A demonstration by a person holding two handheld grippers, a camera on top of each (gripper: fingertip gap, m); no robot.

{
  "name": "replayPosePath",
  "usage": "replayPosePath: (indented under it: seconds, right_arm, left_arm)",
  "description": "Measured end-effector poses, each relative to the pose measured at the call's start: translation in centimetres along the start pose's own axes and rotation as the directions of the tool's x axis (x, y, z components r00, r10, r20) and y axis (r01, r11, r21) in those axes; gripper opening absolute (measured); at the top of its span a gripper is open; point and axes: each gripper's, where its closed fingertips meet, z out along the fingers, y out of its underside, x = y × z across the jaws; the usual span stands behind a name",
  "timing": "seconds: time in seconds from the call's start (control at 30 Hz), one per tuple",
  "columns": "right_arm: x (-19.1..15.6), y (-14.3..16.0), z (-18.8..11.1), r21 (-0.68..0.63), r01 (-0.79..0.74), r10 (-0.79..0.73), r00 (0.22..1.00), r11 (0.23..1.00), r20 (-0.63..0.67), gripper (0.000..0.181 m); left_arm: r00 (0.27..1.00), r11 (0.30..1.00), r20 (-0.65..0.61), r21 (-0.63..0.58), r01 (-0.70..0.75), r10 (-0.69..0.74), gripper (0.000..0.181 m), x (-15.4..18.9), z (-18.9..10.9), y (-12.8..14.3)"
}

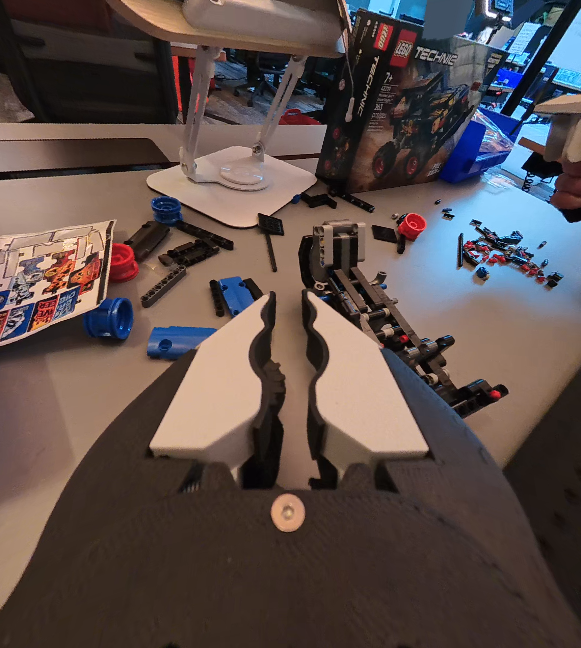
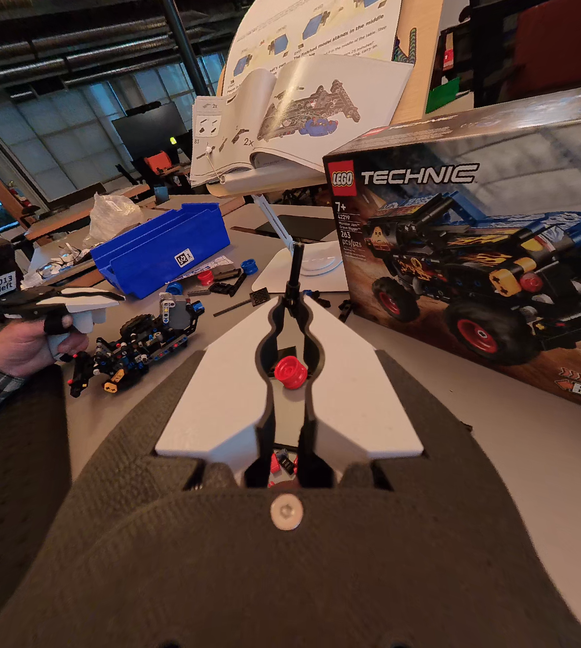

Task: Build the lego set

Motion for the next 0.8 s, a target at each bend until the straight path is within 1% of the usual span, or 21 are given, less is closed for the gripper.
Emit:
replayPosePath:
  seconds: [0.13,0.23,0.4,0.57,0.67,0.8]
  right_arm:
    - [-0.1,0.4,0.3,-0.015,0.001,-0.001,1.0,1.0,0.008,0.005]
    - [0.0,0.6,0.4,-0.022,-0.001,0.001,1.0,1.0,0.008,0.005]
    - [0.1,0.9,0.6,-0.031,-0.006,0.006,1.0,1.0,0.01,0.005]
    - [0.1,1.3,0.8,-0.048,-0.004,0.005,1.0,0.999,0.014,0.005]
    - [0.2,1.4,0.9,-0.053,-0.006,0.007,1.0,0.999,0.012,0.005]
    - [0.2,1.6,0.9,-0.059,-0.006,0.007,1.0,0.998,0.014,0.005]
  left_arm:
    - [1.0,1.0,0.01,0.009,0.001,-0.002,0.013,-0.2,-0.3,-0.2]
    - [1.0,1.0,-0.012,-0.004,-0.009,0.009,0.014,0.4,-0.4,-0.2]
    - [0.995,0.99,-0.09,-0.123,-0.063,0.052,0.019,2.1,0.0,1.6]
    - [0.984,0.974,-0.177,-0.221,-0.057,0.017,0.023,4.2,1.2,3.4]
    - [0.977,0.968,-0.211,-0.245,-0.059,0.006,0.023,5.1,1.6,3.8]
    - [0.968,0.965,-0.251,-0.25,-0.073,0.009,0.017,6.1,2.1,3.8]
